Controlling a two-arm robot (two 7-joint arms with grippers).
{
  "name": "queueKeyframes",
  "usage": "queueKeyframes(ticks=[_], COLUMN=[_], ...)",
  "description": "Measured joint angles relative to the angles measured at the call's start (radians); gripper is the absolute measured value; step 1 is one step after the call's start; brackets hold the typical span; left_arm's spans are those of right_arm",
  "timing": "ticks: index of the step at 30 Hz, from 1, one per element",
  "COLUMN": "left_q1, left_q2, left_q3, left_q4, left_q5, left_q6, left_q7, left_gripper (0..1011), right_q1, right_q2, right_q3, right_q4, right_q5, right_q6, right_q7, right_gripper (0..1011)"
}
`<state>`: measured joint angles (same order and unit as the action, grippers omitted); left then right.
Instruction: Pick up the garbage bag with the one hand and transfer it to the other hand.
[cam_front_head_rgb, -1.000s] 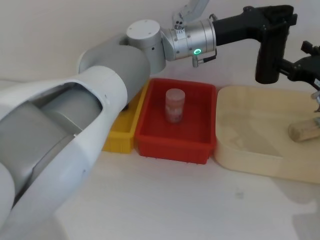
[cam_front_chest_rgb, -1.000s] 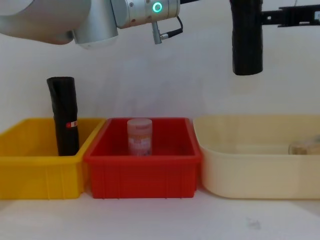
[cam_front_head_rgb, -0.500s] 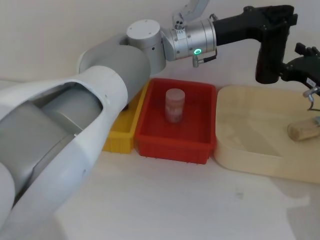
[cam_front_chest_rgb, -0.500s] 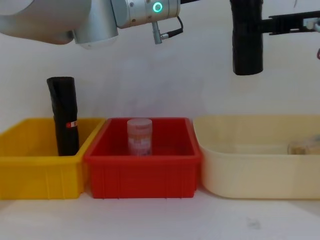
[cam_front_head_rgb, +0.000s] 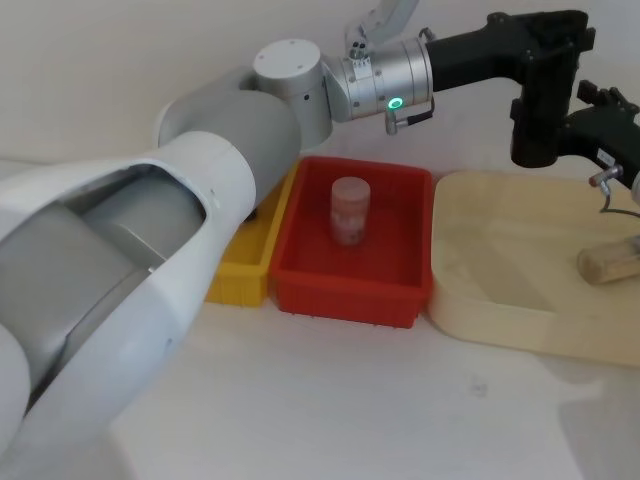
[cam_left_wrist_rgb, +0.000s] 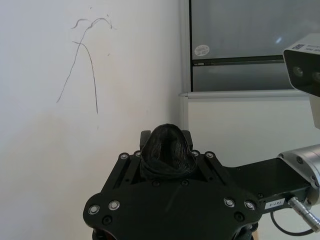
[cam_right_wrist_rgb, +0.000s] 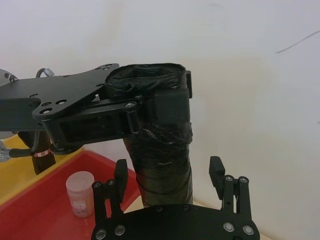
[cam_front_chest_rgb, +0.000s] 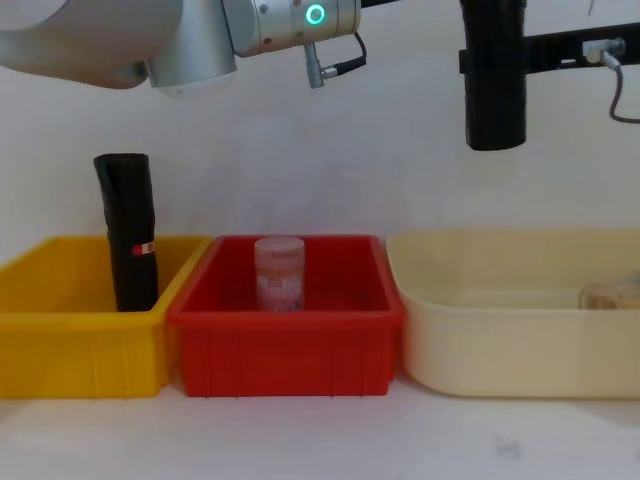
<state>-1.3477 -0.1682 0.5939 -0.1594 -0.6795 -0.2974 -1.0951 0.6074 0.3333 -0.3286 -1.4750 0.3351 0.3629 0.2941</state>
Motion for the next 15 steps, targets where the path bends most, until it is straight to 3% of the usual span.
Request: queueKeyframes(ticks=[15], left_q1=[0.000], left_q2=[0.000], left_q3=[0.000], left_q4=[0.000], left_q5=[0.000], left_q6=[0.000], left_q7=[0.000], left_gripper=[323], right_q1=[0.034], right_q2=[-0.024], right_q3=[-0.026], right_q4=[0.045], right_q5=[-0.027], right_q6=[-0.013], right_q7=[0.015], right_gripper=[973])
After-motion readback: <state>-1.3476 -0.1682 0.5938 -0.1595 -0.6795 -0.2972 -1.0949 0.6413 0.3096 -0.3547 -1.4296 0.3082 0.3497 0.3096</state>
